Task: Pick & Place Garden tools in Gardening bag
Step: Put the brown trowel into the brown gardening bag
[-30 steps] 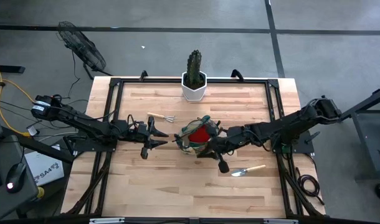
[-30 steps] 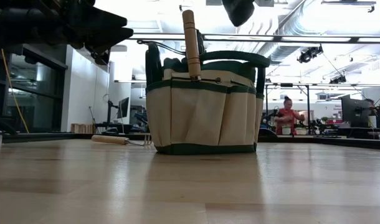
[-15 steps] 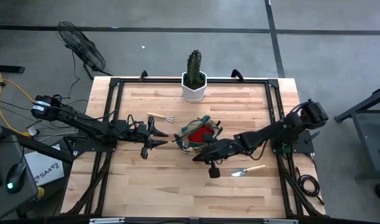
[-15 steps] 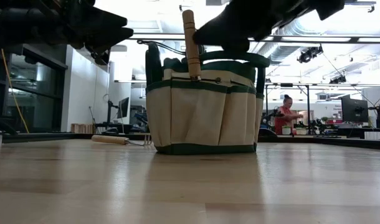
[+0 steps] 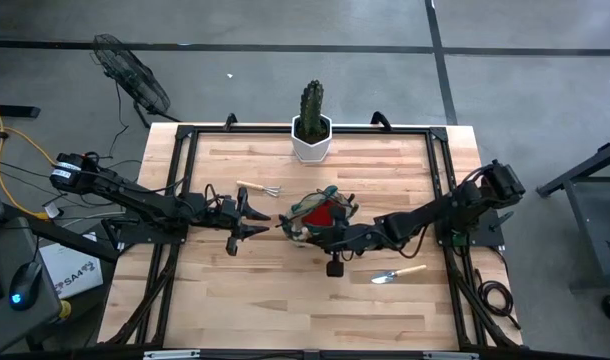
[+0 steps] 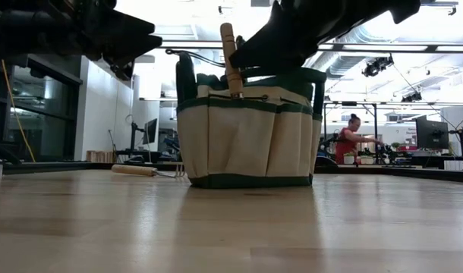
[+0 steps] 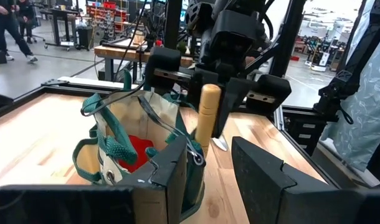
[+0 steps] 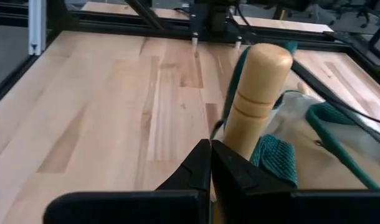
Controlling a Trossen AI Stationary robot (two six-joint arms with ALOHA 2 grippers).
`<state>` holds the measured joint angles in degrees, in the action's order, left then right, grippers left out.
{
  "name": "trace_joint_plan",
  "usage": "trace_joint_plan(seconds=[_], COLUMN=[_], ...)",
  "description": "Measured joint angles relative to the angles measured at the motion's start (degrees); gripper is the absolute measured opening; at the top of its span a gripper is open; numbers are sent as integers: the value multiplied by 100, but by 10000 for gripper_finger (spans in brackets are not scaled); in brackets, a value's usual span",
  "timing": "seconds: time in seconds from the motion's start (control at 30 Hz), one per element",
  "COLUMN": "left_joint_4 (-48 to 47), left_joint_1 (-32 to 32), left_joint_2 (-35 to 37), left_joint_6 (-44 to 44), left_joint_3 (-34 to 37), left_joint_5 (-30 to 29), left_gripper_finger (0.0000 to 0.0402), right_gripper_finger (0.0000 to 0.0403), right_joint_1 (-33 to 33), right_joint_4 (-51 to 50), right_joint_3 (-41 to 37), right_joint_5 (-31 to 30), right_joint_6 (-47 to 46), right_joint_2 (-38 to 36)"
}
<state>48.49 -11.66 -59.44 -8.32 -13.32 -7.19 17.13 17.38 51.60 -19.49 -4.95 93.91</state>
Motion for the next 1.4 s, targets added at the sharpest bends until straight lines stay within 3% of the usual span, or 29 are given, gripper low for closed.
trace_joint_plan(seconds=[0.7,1.17,1.4], left_joint_4=[-64,-64,-64], left_joint_1=[0,0,0], left_joint_2=[0,0,0], left_joint_6=[-99,-99,-99], left_joint_3=[0,0,0], left_joint_5=[18,-8,-6], left_gripper_finger=[124,124,124], right_gripper_finger=[4,4,4], right_joint_1=[-119,-197,-228], right_joint_4=[-120,284,459], right_joint_3=[2,2,2], right_joint_5=[-53,1489,748], right_joint_6=[17,67,30], right_joint_2=[-9,-15,-15])
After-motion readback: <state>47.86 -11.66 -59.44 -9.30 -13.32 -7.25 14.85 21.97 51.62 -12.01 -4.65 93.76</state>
